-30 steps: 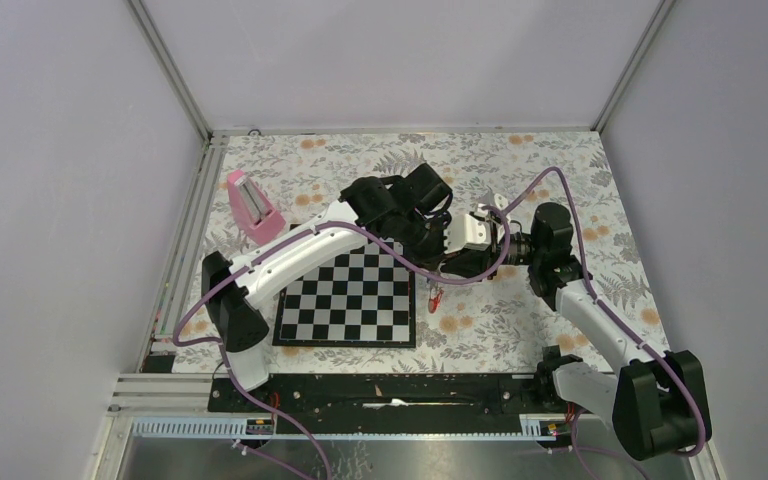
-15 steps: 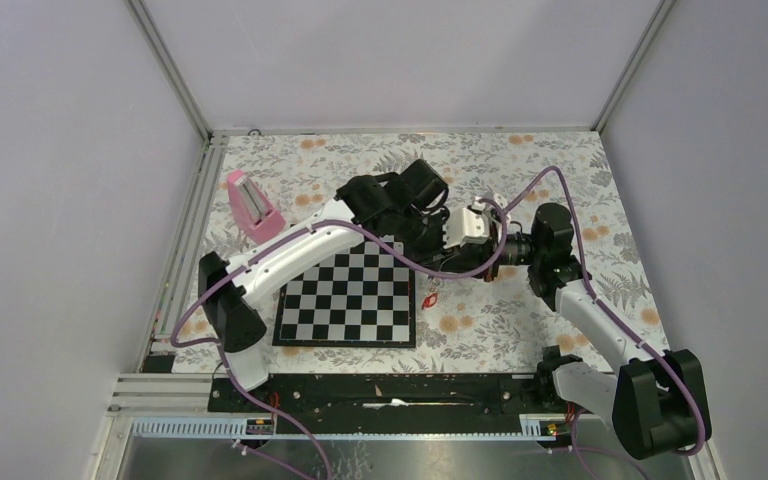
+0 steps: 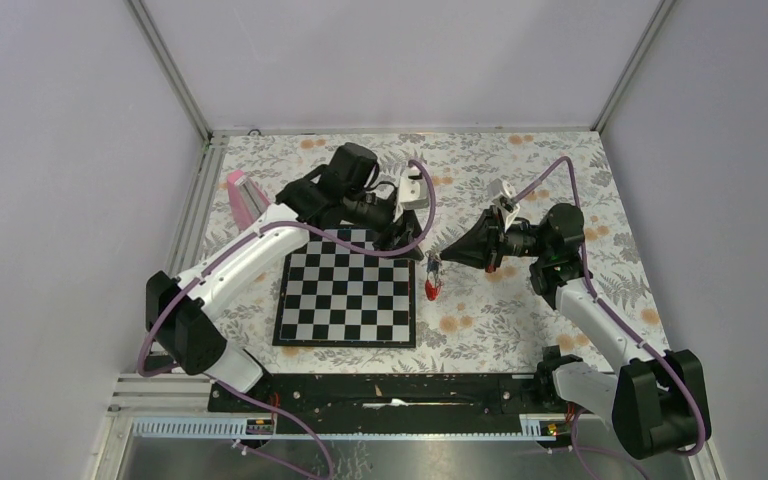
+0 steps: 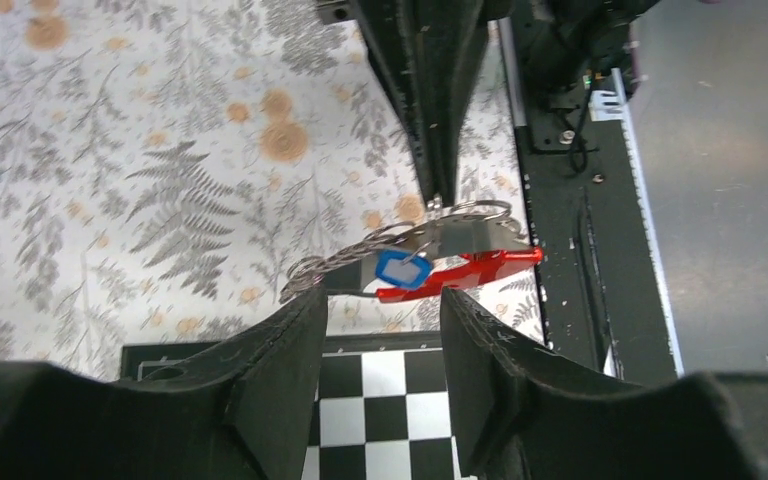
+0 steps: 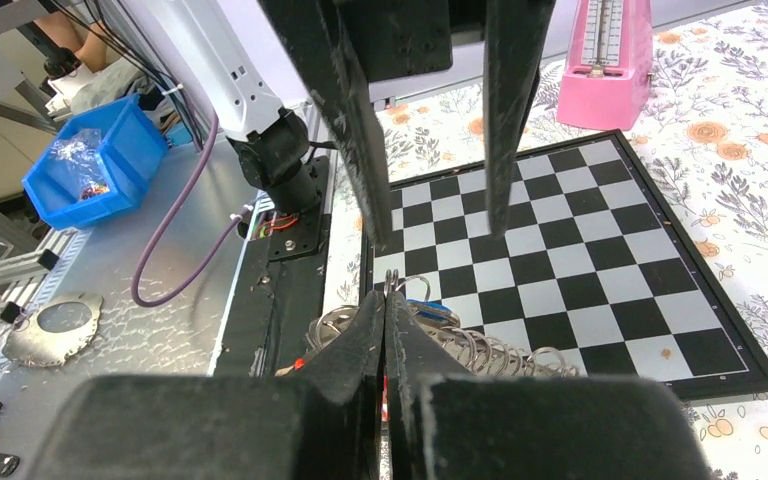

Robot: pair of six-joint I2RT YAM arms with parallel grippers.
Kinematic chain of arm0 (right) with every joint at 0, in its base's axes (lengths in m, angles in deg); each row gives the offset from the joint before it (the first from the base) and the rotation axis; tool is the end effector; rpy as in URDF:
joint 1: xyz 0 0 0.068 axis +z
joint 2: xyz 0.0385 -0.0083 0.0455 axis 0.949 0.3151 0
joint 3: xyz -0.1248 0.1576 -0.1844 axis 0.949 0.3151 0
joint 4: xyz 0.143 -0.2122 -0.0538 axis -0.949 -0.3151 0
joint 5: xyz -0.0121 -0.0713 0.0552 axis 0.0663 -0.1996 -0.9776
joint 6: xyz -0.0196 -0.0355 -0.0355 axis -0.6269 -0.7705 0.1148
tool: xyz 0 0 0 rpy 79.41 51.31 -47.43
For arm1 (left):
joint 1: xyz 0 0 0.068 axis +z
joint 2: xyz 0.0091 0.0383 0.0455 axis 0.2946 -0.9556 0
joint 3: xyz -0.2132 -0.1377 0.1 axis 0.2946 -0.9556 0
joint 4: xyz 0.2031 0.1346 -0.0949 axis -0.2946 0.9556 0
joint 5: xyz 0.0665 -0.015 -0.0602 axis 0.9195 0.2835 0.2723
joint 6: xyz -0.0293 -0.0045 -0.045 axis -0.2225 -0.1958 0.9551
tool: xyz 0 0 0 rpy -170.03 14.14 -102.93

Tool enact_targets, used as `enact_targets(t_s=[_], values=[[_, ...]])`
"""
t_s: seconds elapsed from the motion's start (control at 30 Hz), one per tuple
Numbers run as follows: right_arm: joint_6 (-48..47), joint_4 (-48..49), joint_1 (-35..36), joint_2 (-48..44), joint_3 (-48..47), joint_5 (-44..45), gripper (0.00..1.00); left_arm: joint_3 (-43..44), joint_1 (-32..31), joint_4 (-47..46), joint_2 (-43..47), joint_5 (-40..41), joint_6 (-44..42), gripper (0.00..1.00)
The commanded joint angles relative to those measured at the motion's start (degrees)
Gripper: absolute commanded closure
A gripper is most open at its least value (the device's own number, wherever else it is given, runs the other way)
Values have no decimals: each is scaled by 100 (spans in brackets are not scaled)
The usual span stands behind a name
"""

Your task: Put the keys on the keyring

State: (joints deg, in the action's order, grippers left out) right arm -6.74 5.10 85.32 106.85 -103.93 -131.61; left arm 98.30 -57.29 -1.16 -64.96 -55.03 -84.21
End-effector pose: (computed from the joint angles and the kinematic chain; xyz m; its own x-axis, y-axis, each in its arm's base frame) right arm 0.2080 0.0860 0.3021 -0.1278 0.0673 -0.9895 -0.9916 0.0115 0.1288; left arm 0.2351 -0.2330 0.3639 -0.0497 0.4320 -0.9005 0.9950 -0.0567 -0.0821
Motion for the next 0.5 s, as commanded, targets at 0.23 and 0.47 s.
enact_targets(t_s=[0.23, 0.47], values=[[309, 650, -51, 7, -147, -107, 100, -390, -18, -1154, -102, -1177, 249, 59], [317, 669, -60, -13, -127, -114, 100, -412, -18, -1203, -358, -1303, 388, 80]])
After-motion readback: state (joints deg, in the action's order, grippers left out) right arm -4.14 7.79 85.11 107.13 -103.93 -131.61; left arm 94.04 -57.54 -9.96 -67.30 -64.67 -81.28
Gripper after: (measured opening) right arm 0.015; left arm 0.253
